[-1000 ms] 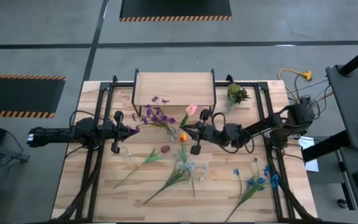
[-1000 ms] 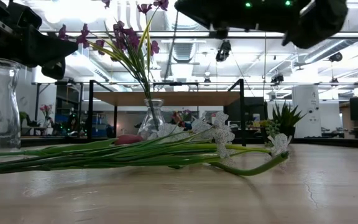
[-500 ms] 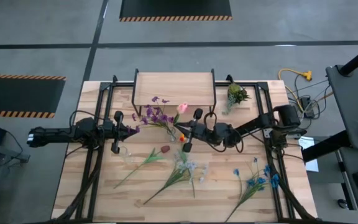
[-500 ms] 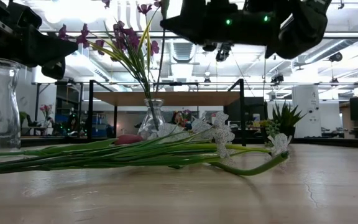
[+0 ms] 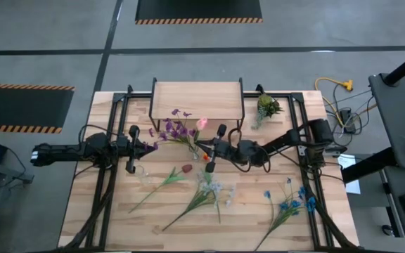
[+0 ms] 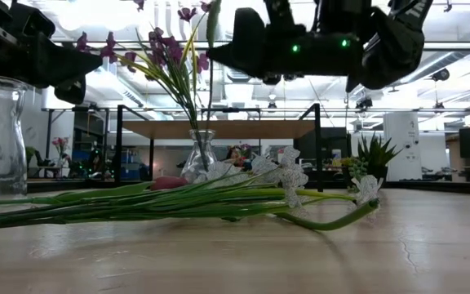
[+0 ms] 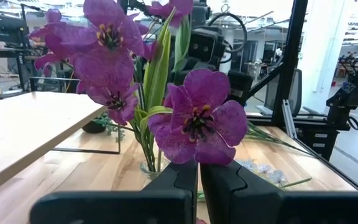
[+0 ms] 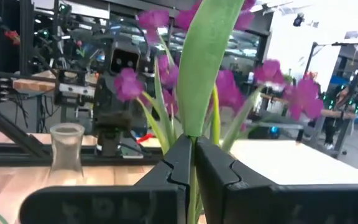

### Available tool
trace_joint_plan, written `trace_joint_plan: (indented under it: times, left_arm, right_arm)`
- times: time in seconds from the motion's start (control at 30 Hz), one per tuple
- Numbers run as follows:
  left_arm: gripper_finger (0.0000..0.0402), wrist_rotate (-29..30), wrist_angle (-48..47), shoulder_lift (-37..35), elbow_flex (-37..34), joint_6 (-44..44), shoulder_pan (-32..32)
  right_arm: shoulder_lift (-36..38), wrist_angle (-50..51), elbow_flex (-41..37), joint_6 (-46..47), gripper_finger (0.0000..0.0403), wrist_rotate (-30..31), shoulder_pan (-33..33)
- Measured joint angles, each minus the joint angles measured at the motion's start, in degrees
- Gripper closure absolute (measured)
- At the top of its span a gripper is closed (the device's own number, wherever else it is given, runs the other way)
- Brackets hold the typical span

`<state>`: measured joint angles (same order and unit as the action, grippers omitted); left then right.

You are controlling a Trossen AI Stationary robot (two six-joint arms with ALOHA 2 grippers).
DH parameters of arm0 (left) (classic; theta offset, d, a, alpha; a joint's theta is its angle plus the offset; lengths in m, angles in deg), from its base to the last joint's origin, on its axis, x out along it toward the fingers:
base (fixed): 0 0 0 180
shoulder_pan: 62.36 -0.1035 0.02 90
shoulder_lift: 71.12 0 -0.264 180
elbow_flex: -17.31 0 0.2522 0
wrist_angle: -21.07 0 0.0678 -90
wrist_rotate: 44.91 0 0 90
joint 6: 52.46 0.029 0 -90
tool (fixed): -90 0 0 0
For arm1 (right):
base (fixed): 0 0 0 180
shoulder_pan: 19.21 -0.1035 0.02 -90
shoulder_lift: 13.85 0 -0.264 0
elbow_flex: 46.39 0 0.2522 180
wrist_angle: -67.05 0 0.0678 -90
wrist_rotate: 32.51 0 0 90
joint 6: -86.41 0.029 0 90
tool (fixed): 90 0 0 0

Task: Pick and place flowers into a vace then onto a shelf
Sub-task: Put the pink flower into the right transparent vase

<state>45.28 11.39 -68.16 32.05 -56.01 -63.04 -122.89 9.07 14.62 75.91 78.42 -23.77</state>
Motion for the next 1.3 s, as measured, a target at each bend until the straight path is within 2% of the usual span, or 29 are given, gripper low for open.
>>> trace_joint_plan:
  times: [0.5, 0.9, 1.07, 1.3]
  left_arm:
    - [0.0402, 0.03, 0.92, -0.04, -0.01, 0.00, -0.02]
    - [0.0402, -0.01, 0.92, -0.04, -0.01, 0.00, -0.02]
    - [0.0402, -0.01, 0.92, -0.04, -0.01, 0.00, -0.02]
    - [0.0402, 0.01, 0.92, -0.04, 0.00, 0.00, 0.00]
  right_arm:
    - [-6.35, -0.06, 2.18, 5.20, 0.0394, -0.11, 2.52]
    - [-6.07, 2.55, 2.10, 5.95, 0.0390, -0.07, 2.49]
    - [-5.97, 2.82, 2.12, 6.05, 0.0354, 0.02, 2.47]
    - [-5.93, 4.54, 2.12, 6.05, 0.0265, 0.20, 2.49]
